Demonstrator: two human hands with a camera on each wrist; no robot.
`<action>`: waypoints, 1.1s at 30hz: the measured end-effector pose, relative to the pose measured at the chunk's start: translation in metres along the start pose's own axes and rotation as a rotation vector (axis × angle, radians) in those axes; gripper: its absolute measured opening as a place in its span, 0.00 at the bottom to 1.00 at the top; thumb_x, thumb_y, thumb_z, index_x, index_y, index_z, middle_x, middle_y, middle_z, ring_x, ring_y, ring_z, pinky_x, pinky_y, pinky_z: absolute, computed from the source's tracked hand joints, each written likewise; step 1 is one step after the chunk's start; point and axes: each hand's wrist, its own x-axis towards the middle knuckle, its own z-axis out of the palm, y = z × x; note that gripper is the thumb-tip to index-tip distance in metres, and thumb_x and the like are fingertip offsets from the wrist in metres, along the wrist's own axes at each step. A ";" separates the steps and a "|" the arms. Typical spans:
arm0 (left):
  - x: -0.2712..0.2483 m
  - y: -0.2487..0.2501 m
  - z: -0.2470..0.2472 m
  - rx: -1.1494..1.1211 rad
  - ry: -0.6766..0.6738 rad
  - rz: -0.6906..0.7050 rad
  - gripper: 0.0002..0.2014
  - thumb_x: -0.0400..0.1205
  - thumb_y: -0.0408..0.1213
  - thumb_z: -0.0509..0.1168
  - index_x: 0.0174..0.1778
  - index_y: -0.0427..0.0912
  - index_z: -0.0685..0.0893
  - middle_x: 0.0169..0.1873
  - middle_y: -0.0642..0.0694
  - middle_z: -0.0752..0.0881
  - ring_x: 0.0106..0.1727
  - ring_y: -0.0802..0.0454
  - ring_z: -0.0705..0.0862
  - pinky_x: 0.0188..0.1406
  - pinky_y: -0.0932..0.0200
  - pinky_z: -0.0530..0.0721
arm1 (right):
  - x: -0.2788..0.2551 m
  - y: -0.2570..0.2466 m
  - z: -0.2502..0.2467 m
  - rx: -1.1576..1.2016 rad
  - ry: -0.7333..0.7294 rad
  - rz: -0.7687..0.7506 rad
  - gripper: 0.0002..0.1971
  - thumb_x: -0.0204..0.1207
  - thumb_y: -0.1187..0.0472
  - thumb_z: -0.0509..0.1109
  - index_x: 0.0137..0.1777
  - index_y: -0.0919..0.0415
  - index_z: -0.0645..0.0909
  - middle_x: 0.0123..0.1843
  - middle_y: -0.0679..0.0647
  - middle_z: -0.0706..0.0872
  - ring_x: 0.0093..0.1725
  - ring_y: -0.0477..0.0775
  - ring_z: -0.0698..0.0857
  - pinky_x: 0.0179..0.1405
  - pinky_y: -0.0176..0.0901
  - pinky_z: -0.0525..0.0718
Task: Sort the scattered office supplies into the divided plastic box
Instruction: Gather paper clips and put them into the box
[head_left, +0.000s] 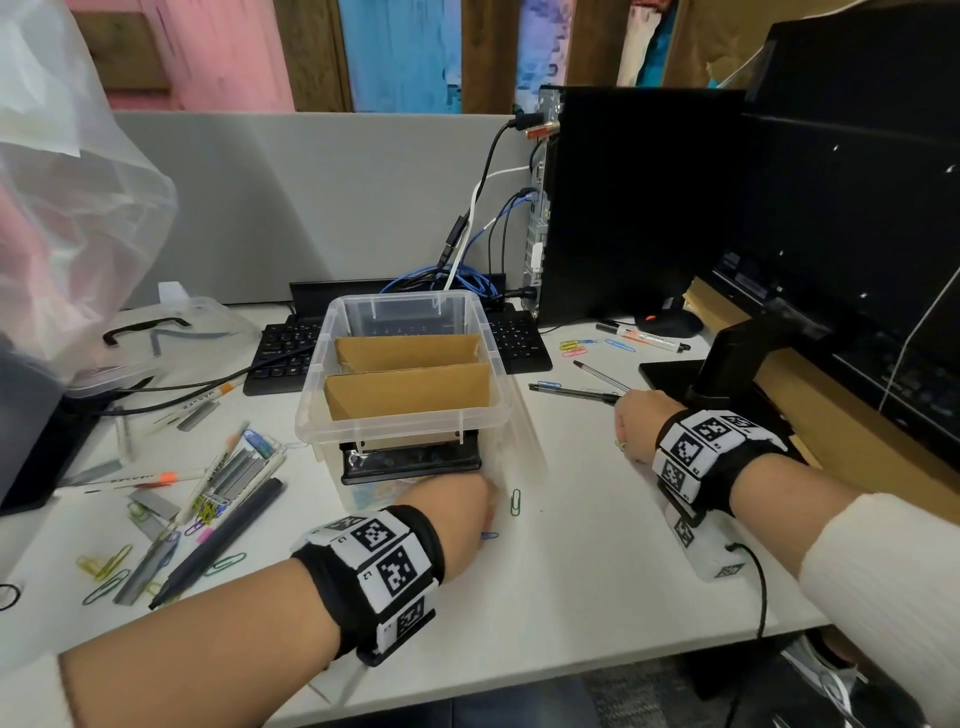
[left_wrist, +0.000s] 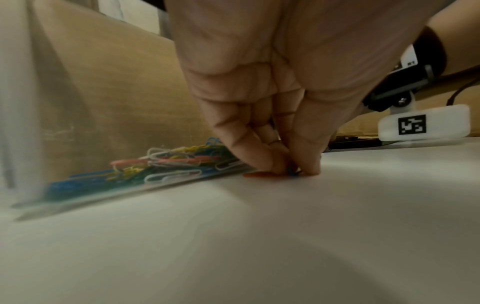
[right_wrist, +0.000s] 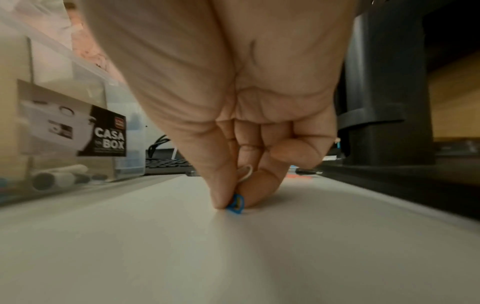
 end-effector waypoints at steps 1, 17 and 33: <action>-0.002 0.000 0.001 -0.008 0.037 0.005 0.10 0.83 0.36 0.62 0.59 0.38 0.80 0.56 0.42 0.85 0.58 0.43 0.83 0.57 0.54 0.78 | -0.003 -0.003 0.002 -0.024 -0.007 -0.042 0.12 0.78 0.59 0.68 0.59 0.61 0.81 0.58 0.56 0.85 0.58 0.58 0.84 0.57 0.45 0.83; -0.014 -0.013 0.001 -0.128 0.142 -0.018 0.07 0.81 0.34 0.62 0.53 0.45 0.80 0.50 0.48 0.85 0.52 0.47 0.83 0.52 0.60 0.78 | -0.073 -0.059 0.012 0.322 -0.036 -0.506 0.15 0.74 0.67 0.66 0.59 0.52 0.80 0.40 0.46 0.79 0.45 0.50 0.78 0.52 0.43 0.81; -0.022 0.001 -0.005 0.298 0.080 -0.051 0.15 0.81 0.27 0.58 0.62 0.40 0.80 0.57 0.42 0.85 0.56 0.43 0.85 0.47 0.56 0.78 | -0.079 -0.071 0.006 0.178 -0.008 -0.649 0.14 0.73 0.70 0.63 0.54 0.56 0.83 0.43 0.47 0.76 0.45 0.51 0.76 0.44 0.36 0.71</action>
